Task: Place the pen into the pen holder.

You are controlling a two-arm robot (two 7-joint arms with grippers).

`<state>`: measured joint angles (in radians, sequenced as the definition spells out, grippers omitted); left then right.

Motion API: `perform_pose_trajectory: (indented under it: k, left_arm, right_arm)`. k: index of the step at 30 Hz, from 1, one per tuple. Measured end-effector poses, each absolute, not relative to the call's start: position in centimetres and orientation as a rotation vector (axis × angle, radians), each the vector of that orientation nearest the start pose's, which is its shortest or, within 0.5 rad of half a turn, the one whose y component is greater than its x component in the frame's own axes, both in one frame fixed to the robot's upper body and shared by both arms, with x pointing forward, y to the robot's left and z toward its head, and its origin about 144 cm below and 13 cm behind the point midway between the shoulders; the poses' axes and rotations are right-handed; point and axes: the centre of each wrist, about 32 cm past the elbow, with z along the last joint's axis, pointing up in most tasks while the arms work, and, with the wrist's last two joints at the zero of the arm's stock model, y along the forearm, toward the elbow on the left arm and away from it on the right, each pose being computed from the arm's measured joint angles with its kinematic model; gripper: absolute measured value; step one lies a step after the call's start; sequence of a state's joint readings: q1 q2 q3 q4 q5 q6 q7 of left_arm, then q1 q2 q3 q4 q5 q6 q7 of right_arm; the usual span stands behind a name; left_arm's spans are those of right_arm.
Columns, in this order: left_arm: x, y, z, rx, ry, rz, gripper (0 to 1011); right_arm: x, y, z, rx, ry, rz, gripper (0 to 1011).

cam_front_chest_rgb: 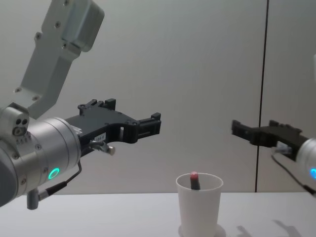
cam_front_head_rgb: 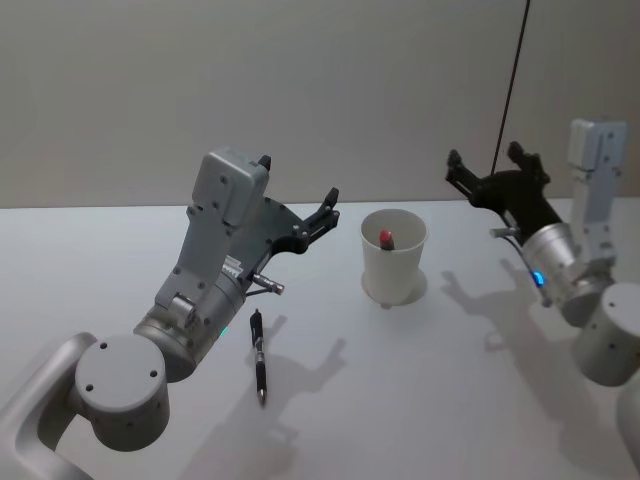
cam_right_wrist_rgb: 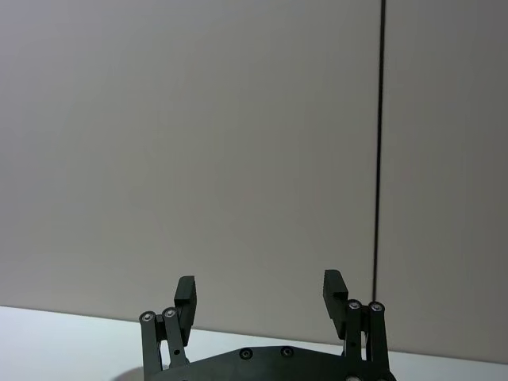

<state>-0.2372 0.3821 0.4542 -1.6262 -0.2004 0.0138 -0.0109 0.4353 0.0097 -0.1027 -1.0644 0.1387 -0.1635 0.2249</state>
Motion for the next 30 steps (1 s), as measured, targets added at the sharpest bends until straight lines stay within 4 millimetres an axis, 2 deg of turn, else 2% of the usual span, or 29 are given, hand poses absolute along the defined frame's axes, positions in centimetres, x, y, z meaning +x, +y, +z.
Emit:
perform_pose_trajectory:
  k: [16,30]
  left_arm:
    - [49.2,19.8,120.4,0.061,-0.268,1.124,1000]
    - [49.2,19.8,120.4,0.061,-0.268,1.124,1000]
  right_arm:
    - [55.1,-24.7,116.7,0.005,-0.034,-1.315,1001]
    - [54.0,-27.6,117.4,-0.088,-0.103,-1.326,1001]
